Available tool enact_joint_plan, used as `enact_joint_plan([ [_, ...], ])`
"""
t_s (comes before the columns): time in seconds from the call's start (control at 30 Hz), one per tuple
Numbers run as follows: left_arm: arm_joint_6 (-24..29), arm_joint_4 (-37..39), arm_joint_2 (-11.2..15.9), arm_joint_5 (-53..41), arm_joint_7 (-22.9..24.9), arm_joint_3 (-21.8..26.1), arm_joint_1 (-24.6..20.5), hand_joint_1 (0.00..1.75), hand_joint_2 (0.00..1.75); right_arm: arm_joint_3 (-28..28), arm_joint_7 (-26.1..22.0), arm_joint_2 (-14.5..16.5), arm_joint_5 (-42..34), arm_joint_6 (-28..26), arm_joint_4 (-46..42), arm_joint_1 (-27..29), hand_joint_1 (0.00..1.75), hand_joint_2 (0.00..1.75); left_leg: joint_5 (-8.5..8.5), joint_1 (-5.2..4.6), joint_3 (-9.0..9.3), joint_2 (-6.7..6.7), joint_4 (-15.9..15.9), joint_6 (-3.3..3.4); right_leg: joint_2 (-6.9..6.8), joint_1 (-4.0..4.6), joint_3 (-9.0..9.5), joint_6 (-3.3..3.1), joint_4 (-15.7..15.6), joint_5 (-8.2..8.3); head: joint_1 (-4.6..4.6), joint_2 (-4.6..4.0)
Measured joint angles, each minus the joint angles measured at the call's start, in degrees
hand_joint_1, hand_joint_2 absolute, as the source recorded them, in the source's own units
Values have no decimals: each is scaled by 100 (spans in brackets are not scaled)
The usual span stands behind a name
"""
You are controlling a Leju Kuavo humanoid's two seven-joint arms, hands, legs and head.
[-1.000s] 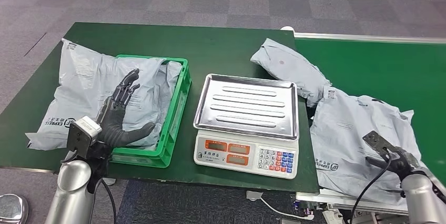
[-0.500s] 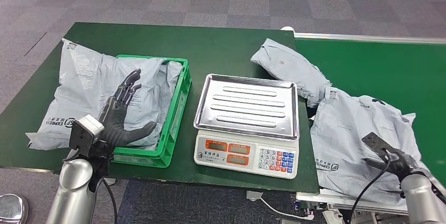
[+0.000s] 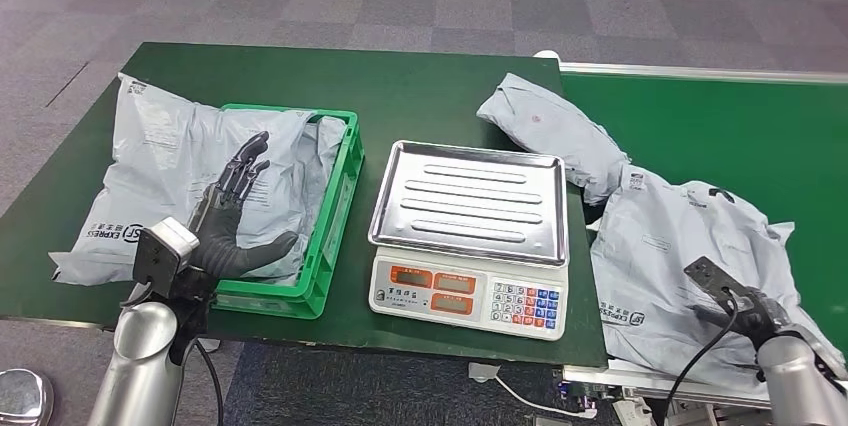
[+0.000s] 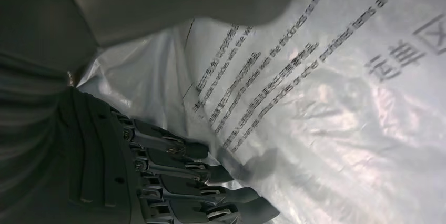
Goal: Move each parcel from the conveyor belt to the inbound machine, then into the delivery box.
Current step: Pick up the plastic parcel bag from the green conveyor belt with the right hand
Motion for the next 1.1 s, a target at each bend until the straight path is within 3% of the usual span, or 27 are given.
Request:
enact_joint_plan([
  [0.77,9,-204,2,126,-3,0,262,0,175,178,-226,281,-68,36,1,-35,175,175,3,1,7,11,0,-7,8,18,5,-7,1,4,0,1],
  [1.1,8,-303,3,182,5,0,315,0,175,353,-570,380,-245,-327,-80,-70,175,175,3,1,-12,10,-1,-7,6,13,4,-6,3,5,0,0],
])
